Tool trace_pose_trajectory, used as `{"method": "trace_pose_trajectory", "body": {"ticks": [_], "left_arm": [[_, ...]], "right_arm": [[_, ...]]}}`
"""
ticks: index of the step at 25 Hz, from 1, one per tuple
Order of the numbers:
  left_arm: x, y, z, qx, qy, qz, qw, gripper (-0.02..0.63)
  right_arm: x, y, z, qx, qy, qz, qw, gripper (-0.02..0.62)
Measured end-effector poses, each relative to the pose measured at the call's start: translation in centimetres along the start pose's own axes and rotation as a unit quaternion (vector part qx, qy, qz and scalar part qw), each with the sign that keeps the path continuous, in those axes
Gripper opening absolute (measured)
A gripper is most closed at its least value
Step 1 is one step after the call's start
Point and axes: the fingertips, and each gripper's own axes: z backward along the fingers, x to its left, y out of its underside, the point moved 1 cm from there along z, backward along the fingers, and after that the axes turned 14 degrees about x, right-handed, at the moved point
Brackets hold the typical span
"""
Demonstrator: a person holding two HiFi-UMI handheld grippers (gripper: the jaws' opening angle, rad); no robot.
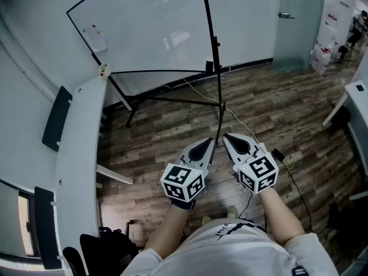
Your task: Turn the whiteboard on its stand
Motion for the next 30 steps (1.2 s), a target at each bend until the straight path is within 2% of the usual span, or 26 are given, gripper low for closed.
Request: {"method": "trace_pose_trajectory", "body": {"ticks": [13,23,30], "left_arm": [[-0.7,0.4,-2.1,-0.01,-0.016,0.017,0.9997,0.012],[-2.0,0.3,-4.9,-0.019,-0.026,0.019,0.9993,0.012],[-1.3,0.1,-7.4,-0.007,-0.023,0.02,0.9995,0.012]], "right_arm": [[-1.8,0.4,0.2,-0.004,-0.023,-0.003,1.0,0.014],[-4.8,1.0,1.8,-0.023,-0.036,-0.02,0.999,0.014],[-7.6,0.9,1.3,-0.029,-0.031,-0.036,0.998,0.014]]}}
